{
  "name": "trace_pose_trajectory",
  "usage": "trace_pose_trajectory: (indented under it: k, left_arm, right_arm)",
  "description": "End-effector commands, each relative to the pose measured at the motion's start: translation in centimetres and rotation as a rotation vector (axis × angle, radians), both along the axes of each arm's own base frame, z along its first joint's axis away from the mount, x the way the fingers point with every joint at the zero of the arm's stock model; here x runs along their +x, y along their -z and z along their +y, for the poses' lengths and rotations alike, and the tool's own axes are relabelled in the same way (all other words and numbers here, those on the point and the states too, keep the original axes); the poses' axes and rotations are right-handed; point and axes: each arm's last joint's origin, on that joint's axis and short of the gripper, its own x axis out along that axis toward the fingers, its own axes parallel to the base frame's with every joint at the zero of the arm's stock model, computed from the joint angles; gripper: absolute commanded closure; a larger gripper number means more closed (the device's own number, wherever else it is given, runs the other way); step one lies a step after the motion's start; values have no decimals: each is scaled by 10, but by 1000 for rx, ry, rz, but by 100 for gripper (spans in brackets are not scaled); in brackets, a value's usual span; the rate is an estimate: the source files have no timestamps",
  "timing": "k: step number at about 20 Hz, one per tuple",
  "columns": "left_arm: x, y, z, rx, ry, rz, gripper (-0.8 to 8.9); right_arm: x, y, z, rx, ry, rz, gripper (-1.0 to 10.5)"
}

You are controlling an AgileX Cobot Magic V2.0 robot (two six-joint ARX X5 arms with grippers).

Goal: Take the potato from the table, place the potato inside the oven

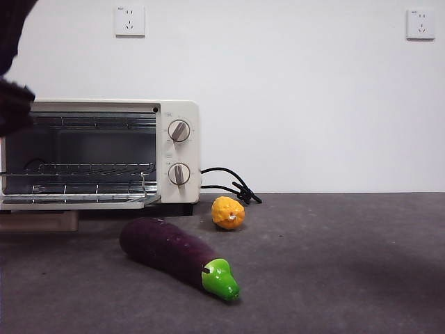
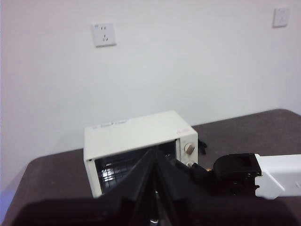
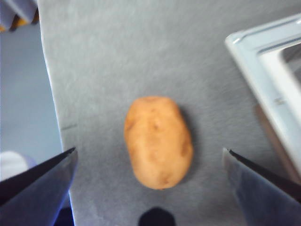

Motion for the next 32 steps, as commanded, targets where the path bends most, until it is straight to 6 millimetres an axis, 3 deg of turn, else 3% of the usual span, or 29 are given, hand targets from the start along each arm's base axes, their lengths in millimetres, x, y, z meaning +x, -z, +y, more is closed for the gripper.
trace_pose_trajectory:
  k: [1, 6, 13, 21, 24, 32]
  left_arm:
    - [10, 5, 2, 16, 2, 34, 819]
    - [22, 11, 1, 21, 16, 81, 819]
    - [23, 11, 1, 26, 16, 87, 819]
    - [24, 11, 1, 27, 16, 89, 819]
    - [24, 11, 1, 27, 16, 90, 819]
    - [24, 11, 1, 30, 16, 89, 819]
  right_arm:
    - [0, 21, 7, -21, -27, 8, -91]
    - [3, 35, 15, 11, -39, 7, -91]
    - [6, 66, 21, -19, -59, 26, -90]
    - [7, 83, 24, -47, -49, 13, -79]
    - [6, 85, 24, -54, -53, 23, 208]
    - [5, 85, 24, -43, -64, 56, 831]
